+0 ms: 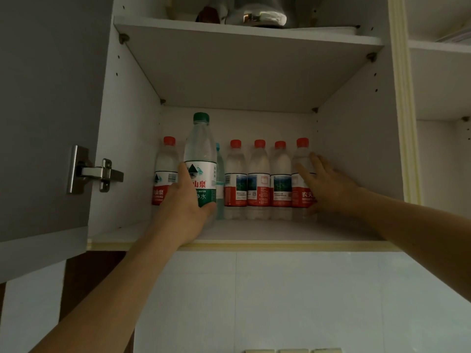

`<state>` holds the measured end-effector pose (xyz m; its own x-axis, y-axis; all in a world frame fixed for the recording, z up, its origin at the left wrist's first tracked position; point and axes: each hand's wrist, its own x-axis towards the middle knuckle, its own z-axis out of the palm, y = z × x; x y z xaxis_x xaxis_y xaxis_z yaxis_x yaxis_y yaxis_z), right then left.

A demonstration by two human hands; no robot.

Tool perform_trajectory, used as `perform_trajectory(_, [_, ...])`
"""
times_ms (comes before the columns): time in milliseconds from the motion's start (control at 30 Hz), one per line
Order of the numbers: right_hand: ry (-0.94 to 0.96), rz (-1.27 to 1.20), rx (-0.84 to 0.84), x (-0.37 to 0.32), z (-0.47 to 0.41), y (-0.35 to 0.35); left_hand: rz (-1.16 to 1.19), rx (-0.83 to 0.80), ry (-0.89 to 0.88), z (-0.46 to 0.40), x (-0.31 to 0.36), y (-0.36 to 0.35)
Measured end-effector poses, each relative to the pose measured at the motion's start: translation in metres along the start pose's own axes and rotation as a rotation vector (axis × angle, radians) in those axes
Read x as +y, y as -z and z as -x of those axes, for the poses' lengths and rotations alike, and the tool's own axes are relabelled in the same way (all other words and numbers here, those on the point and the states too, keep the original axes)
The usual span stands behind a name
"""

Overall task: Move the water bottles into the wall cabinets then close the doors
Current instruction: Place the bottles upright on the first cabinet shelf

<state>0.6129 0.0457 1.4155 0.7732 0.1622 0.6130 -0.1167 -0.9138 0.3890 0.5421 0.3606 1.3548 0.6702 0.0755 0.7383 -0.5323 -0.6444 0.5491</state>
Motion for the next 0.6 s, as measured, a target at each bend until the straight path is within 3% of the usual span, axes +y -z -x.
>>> perform_trajectory(600, [-0.018, 0.329, -0.012, -0.009, -0.015, -0.012, 0.015, 0.012, -0.031, -0.005, -0.007, -0.003])
